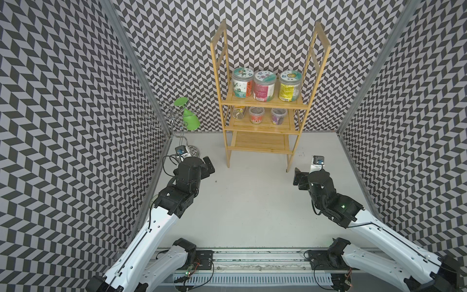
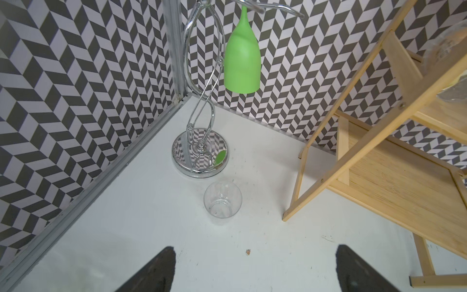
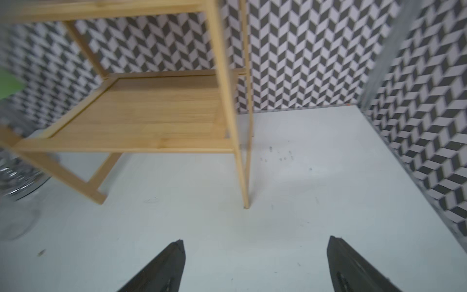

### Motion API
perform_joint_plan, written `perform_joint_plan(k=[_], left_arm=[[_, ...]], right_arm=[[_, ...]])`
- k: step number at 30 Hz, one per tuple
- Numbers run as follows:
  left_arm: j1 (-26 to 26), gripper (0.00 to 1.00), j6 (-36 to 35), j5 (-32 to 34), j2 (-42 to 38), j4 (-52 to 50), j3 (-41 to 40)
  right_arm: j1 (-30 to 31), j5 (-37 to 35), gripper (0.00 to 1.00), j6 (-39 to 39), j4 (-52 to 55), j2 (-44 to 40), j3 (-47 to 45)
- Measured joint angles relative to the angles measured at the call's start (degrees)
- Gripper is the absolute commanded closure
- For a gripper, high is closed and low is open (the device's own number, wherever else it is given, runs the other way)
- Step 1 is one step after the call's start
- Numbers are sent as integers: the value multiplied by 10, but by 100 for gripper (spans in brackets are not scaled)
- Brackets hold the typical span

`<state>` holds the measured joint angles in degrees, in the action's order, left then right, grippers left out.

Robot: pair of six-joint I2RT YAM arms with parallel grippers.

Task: Place the seed container on the shelf
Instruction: Reset both arms

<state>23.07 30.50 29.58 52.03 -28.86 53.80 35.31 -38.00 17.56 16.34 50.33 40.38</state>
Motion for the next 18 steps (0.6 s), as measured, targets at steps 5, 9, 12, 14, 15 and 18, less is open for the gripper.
perform_joint_plan(k=[5, 9, 12, 14, 15, 18], left_arm=[[-8, 0, -45, 42, 8, 124, -69], [-14, 0, -102, 69, 11, 241, -133], [-21, 1, -136, 78, 11, 314, -175], [-26, 0, -151, 81, 8, 352, -198], [-30, 0, -159, 81, 3, 372, -212], [-40, 0, -176, 82, -24, 421, -255]], right_arm=[[-107, -16, 4, -72, -120, -34, -68], [-197, -5, 3, -116, -260, -39, -135], [-247, 6, 3, -137, -341, -33, -175], [-270, 20, 2, -147, -388, -19, -192], [-280, 28, 2, -151, -413, -11, -200], [-298, 54, 2, -156, -476, 19, -226]])
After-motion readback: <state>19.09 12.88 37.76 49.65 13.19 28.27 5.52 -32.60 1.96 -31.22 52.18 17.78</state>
